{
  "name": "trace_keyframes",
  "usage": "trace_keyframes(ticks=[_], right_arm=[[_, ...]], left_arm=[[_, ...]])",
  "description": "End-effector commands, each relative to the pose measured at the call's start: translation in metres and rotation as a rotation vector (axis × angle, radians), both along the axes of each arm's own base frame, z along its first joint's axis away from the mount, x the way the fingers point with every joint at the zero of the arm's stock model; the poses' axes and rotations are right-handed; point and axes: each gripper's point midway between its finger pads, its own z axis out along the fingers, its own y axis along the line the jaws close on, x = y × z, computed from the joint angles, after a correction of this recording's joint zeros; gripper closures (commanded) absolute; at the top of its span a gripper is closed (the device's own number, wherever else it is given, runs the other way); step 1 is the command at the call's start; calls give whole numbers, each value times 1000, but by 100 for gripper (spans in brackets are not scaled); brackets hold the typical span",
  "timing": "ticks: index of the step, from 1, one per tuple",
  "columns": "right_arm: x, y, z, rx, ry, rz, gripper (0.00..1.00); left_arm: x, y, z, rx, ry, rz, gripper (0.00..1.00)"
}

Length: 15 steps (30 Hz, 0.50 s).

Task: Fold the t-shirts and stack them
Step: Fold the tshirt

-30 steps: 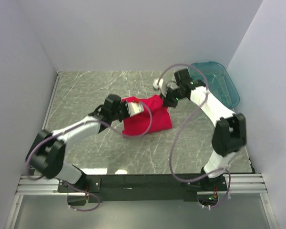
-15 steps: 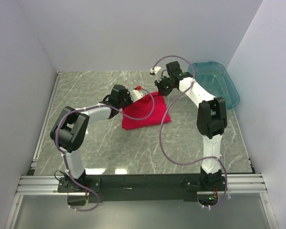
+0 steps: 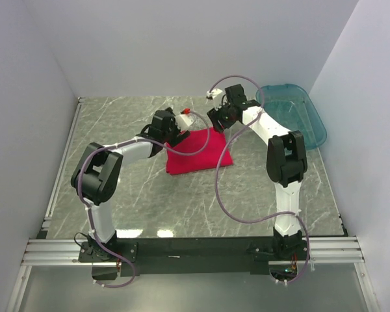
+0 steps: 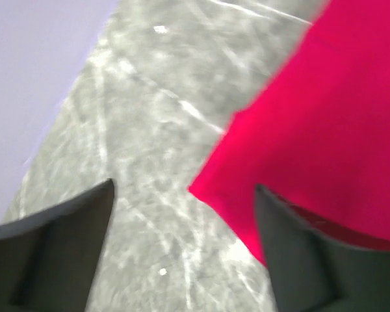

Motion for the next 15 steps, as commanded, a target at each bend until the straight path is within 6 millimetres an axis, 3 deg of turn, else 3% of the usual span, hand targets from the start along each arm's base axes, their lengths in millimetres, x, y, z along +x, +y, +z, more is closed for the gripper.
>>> trace_keyframes(ticks=[1,3,4,6,7,8,9,11,12,13,15], right_arm=[[35,-15,45,18,-184,-193,30],[31,-21,59,43,-230,-258,27],[28,-26,76,60,-259,-277,27],[16,-28,76,93,-237,-272,29],[6,-28,77,103,-212,-256,29],[-11,-18,85,175,-169,-173,30],[-34,-21,80,189,-88,-104,33],[-86,8,81,358,75,157,45],[-108,8,74,374,145,207,45],[-124,11,72,410,190,243,44],[-161,11,66,448,248,323,42]], left_arm=[[29,12,57,-111,-116,187,1],[30,20,75,-142,-139,243,1],[29,23,96,-202,-157,274,1],[20,32,105,-262,-121,344,1],[13,37,120,-392,-91,408,0],[7,40,120,-456,-43,438,1],[-10,41,108,-584,112,471,1],[-30,40,88,-684,278,493,1],[-41,38,76,-723,360,499,1],[-62,37,50,-774,491,530,1],[-83,32,27,-807,594,533,3]])
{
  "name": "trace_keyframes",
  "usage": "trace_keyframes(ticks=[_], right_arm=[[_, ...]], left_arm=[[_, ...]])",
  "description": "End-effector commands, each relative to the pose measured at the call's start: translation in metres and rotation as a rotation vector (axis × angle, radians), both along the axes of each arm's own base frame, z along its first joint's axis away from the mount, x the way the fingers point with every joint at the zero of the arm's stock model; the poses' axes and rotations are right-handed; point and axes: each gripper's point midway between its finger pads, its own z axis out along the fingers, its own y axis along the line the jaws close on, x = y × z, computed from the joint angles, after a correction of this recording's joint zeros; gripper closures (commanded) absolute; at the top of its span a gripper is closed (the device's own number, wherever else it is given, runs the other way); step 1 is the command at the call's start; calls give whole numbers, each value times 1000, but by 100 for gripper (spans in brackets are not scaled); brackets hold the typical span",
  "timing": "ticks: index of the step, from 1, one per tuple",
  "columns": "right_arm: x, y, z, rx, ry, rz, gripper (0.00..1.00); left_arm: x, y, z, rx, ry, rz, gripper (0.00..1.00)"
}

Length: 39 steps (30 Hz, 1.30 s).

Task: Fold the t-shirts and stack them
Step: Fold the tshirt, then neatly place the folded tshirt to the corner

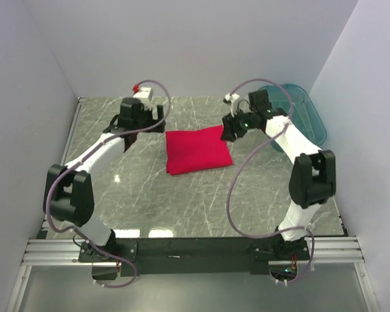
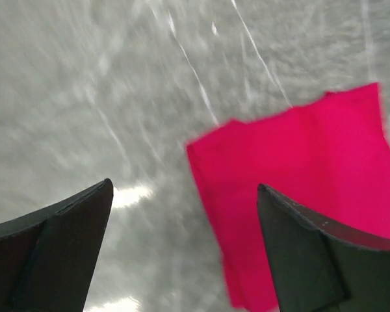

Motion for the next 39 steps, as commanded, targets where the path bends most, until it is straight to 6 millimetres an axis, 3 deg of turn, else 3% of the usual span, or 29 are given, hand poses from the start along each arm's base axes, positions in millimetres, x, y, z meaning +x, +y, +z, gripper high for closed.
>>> trace_keyframes(ticks=[1,2,5,8,13,16,20,25,28,32,33,35,39], right_arm=[[-89,19,5,189,170,252,42],[-103,16,4,191,176,250,42],[-121,13,6,198,164,240,42],[-128,9,10,204,149,226,42],[-126,1,11,223,151,198,42],[-124,-4,11,241,164,182,42],[-122,-10,12,253,161,167,42],[-120,-14,11,266,173,158,42],[-119,-16,12,269,176,154,42],[-118,-19,13,275,170,147,42],[-117,-20,13,275,171,141,42],[-116,-22,15,280,169,137,42],[-115,-26,16,288,171,128,42]], left_arm=[[-73,-27,-76,-289,404,-10,4],[-80,-30,-84,-312,442,-20,9],[-100,-46,-104,-409,538,-54,15],[-111,-51,-119,-443,588,-40,15],[-122,-47,-152,-456,699,82,14],[-131,-59,-167,-490,782,88,15],[-142,-75,-179,-505,867,89,19],[-147,-75,-181,-484,873,130,30],[-143,-64,-183,-433,849,170,44],[-137,-59,-184,-405,828,193,73],[-136,-59,-183,-406,826,195,90],[-136,-60,-184,-407,830,190,99],[-134,-52,-181,-389,807,185,99]])
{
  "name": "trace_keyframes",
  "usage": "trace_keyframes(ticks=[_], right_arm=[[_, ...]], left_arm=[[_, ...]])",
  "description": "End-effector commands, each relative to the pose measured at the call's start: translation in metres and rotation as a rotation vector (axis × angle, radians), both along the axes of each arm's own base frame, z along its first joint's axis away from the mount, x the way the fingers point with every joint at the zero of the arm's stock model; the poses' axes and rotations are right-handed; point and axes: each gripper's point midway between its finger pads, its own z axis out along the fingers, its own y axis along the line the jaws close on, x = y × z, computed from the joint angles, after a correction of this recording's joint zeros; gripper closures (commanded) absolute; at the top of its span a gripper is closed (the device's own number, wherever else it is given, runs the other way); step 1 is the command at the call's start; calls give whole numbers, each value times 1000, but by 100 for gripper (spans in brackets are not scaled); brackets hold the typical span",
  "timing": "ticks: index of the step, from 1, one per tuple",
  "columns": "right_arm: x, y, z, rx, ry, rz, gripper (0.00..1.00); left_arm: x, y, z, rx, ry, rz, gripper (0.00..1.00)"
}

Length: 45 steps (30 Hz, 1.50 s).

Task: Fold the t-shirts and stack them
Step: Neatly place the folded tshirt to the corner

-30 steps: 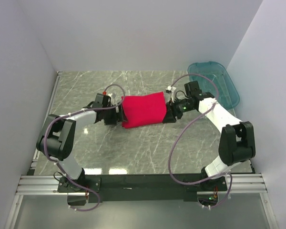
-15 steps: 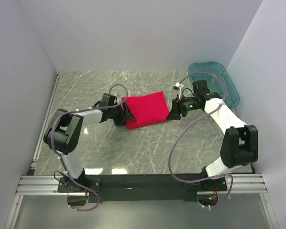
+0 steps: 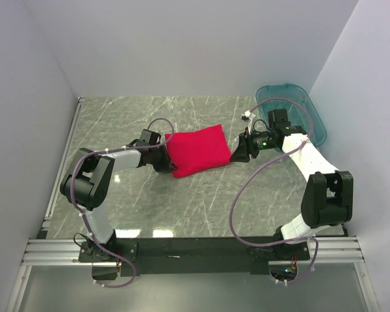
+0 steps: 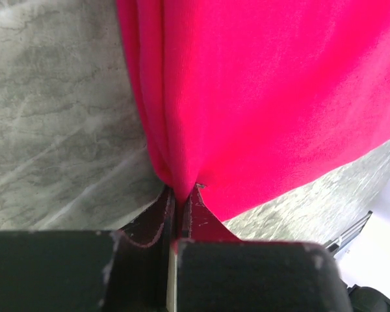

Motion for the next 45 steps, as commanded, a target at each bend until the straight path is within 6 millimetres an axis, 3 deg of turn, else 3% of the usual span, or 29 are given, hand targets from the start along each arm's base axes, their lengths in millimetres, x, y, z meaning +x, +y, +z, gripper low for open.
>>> trace_keyframes(ticks=[1,3,4,5,6,8,9,11,12,13,19,23,25,27,31,35,36,39,42,45], right_arm=[[-1,-1,13,34,-24,7,43],[0,-2,14,38,-29,6,43],[0,-2,15,38,-29,4,43],[0,-2,14,39,-29,6,43],[1,-2,15,39,-30,5,43],[1,-2,14,40,-25,8,43],[1,-2,15,41,-28,10,43],[0,-2,16,40,-27,12,43],[-1,-2,16,42,-25,13,43],[-1,-3,17,44,-29,14,43],[-1,-6,21,56,-33,11,43],[-2,-7,20,57,-28,21,43],[-2,-6,19,55,-22,24,43],[-2,-7,18,56,-18,25,43],[-3,-7,17,56,-15,24,43],[-2,-7,17,52,-22,22,43],[-2,-7,16,51,-17,21,43],[-2,-7,16,50,-14,22,43],[-2,-7,17,51,-20,23,42],[-3,-6,15,54,-13,27,42]], left_arm=[[-8,33,-14,136,29,12,99],[2,60,-10,207,5,41,100],[10,91,-10,273,-6,70,100],[15,108,-9,310,-13,78,100],[30,121,1,333,-47,82,100],[41,165,-3,437,-17,80,100],[63,178,12,480,-59,90,100],[73,219,6,588,-28,105,100],[87,229,7,626,-40,97,100],[91,261,7,649,-19,160,100],[94,361,5,773,71,317,100],[86,409,12,767,96,444,99],[88,423,16,698,76,486,99],[98,427,20,659,53,497,91],[116,411,31,608,19,463,72],[128,398,72,613,-97,499,57],[129,395,101,617,-163,533,55],[123,386,144,612,-287,594,39],[112,373,160,579,-350,600,32],[100,363,156,561,-346,591,31]])
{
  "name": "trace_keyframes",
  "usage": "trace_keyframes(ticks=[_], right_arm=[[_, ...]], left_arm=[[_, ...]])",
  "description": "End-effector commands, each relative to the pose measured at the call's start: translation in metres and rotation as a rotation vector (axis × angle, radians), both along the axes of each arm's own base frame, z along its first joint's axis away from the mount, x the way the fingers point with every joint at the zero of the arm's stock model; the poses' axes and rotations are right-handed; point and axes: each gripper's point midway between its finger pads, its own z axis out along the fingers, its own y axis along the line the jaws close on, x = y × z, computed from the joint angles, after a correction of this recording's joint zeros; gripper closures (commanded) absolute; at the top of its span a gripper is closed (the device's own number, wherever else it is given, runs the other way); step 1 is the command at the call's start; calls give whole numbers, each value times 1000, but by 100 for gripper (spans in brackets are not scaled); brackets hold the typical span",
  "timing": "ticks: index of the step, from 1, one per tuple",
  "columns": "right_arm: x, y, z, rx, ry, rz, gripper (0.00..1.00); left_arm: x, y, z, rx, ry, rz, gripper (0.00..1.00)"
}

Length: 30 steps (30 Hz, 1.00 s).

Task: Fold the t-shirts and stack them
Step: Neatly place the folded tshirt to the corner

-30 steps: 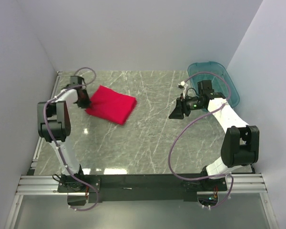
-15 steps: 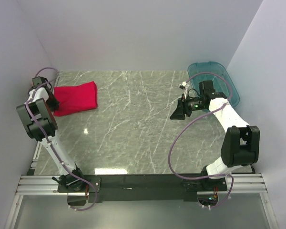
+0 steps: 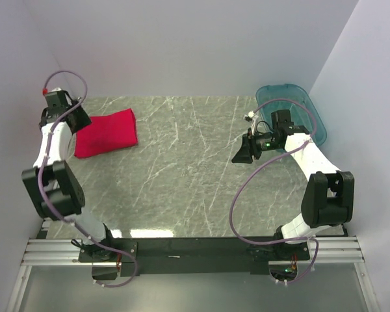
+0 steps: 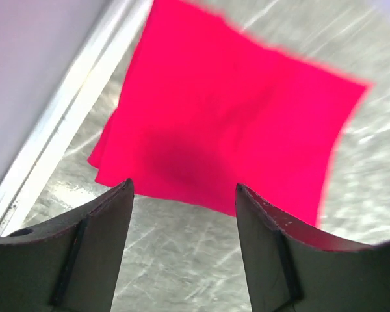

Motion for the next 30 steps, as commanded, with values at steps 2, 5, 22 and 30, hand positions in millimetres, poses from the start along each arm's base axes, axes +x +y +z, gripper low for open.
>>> trace_keyframes(ticks=[2,5,22,30], right_arm=[[5,1,11,24,-35,17,42],[6,1,9,22,-28,20,42],[6,-1,-1,2,-3,17,42],[7,-2,-6,-3,13,22,42]], left_arm=[[-8,-15,5,-46,-80,-22,33],[1,-60,11,-148,-153,-178,35],[41,-157,-107,-438,116,-422,73],[-3,-163,-172,-477,293,-437,74]])
